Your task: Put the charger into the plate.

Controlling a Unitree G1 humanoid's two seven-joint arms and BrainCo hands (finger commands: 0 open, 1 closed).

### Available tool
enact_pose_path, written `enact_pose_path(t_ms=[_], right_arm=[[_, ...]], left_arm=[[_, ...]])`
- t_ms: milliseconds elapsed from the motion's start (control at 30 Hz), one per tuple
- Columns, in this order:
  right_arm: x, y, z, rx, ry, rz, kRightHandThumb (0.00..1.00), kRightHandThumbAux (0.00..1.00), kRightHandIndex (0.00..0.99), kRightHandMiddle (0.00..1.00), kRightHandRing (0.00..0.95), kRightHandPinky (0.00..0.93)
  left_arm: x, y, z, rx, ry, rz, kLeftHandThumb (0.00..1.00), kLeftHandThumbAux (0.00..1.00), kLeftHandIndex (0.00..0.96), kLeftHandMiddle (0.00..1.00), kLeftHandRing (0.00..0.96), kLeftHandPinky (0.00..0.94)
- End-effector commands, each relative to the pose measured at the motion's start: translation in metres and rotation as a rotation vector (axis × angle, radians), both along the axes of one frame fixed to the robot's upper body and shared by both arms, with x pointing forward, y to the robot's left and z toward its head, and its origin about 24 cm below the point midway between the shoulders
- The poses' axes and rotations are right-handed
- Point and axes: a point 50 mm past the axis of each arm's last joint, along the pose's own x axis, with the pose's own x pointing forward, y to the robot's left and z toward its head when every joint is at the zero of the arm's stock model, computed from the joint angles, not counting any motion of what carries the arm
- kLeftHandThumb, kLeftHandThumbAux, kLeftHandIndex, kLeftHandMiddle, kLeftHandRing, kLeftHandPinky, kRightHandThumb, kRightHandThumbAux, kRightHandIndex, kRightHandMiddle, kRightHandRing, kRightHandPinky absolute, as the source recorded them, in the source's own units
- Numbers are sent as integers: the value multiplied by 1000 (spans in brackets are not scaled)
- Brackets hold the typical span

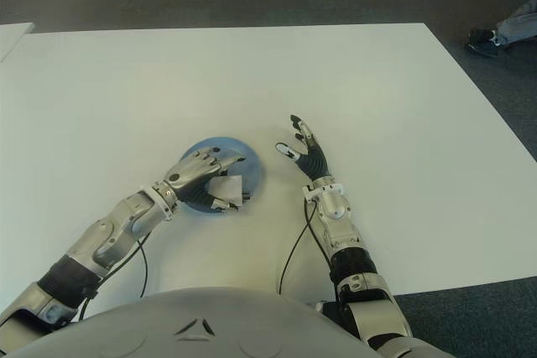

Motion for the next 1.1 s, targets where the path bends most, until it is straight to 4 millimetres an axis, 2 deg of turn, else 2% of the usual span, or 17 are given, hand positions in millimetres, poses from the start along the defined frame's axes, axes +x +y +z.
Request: enact_pose_path(t_ms=[33, 433, 733, 933, 1100], right_arm=[[-30, -4, -40, -25, 202, -21, 80, 420, 0, 0, 0, 0], [-32, -6, -42, -29, 203, -9, 91, 427, 0, 0, 0, 0], [-33, -7, -43, -22, 206, -9, 90, 435, 0, 0, 0, 0], [-33, -7, -43, -10, 220, -3, 92, 441, 0, 1, 0, 0], [-34, -7, -44, -2, 226, 1, 93, 450, 0, 1, 0, 0]], left_arm=[[2, 12, 3, 28, -13, 18, 269, 308, 0, 0, 0, 0], [10, 21, 24, -21, -70, -25, 249, 326, 2, 1, 0, 0], [13, 28, 34, -95, -127, 6, 262, 354, 45, 49, 16, 6], [20, 41, 45, -175, -218, 70, 300, 386, 105, 92, 53, 66], [28, 53, 49, -240, -292, 117, 358, 412, 150, 119, 100, 157]])
